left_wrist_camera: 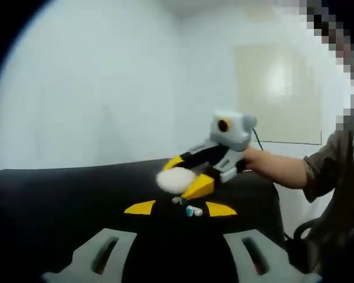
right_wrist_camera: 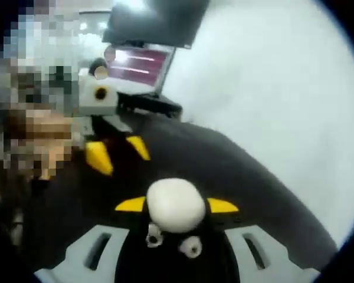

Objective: Pick up three earphones and place each one into its charging case using tactile feedback, ensure that each earphone is properly inserted and securely positioned inside the case.

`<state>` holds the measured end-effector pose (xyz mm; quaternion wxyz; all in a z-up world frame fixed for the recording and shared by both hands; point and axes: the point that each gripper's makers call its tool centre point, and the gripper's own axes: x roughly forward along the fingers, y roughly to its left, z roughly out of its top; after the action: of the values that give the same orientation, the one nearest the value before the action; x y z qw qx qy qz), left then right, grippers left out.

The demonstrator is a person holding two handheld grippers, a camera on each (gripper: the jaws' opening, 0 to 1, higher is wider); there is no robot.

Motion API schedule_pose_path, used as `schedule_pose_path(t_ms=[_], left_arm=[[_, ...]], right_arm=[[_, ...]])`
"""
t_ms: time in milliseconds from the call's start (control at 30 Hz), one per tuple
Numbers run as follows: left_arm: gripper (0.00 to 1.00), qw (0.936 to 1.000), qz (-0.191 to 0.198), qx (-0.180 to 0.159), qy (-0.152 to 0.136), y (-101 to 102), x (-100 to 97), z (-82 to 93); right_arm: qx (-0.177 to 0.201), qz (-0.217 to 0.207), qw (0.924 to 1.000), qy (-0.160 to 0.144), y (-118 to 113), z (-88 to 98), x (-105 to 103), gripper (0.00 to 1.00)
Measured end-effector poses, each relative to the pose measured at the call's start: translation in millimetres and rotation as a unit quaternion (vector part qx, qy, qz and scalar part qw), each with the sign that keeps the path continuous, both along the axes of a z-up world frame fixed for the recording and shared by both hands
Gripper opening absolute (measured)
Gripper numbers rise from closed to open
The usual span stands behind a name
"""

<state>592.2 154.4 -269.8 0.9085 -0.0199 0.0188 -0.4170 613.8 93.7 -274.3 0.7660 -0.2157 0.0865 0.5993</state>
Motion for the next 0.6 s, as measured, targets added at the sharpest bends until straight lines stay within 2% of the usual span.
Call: schedule_pose_path(t_ms=[33,67,133,233,267,400,433,467,500,533,600], left_arm=[[0.28,1.0,0.0,0.003,0.0,0,0.2,-0.8],[0.28,1.0,0.0,0.005,0.0,0,0.4,-1.5],[0.28,0.9999,-0.002,0.011,-0.001,-1,0.6,-2.9],[0.29,0.9997,-0.005,0.023,-0.004,-4,0.4,-5.5],[0.29,0.9996,-0.007,0.026,-0.005,-5,-0.1,-6.1],[0.29,0.9988,-0.009,0.047,-0.006,-8,-1.1,-11.6],[0.29,0.9984,-0.009,0.055,-0.006,-9,-1.2,-13.7],[0.29,0.9975,-0.009,0.07,-0.009,-10,-1.9,-16.9],[0.29,0.9969,-0.011,0.078,-0.012,-12,-2.9,-18.7],[0.3,0.9963,-0.012,0.084,-0.014,-14,-3.6,-20.1],[0.3,0.9948,-0.014,0.1,-0.016,-16,-4.8,-23.9]], right_arm=[[0.003,0.002,0.9999,0.01,-7,-1.8,-7,0.38],[-0.001,0.009,0.9999,0.006,-15,-3.6,-15,0.38],[0.015,0.009,0.9997,0.019,-28,-6.4,-30,0.38],[0.04,-0.034,0.9942,0.094,-39,-24.1,-37,0.38],[0.041,-0.043,0.9929,0.104,-41,-29.3,-37,0.38],[0.044,-0.077,0.9901,0.109,-40,-50.8,-38,0.39],[0.08,-0.096,0.9873,0.098,-37,-46.2,-33,0.39],[0.072,-0.113,0.9873,0.085,-41,-48.9,-30,0.39],[0.052,-0.108,0.9911,0.058,-42,-49.7,-30,0.39],[0.056,-0.102,0.992,0.051,-39,-47.0,-33,0.39],[0.051,-0.099,0.9916,0.066,-40,-47.4,-35,0.39]])
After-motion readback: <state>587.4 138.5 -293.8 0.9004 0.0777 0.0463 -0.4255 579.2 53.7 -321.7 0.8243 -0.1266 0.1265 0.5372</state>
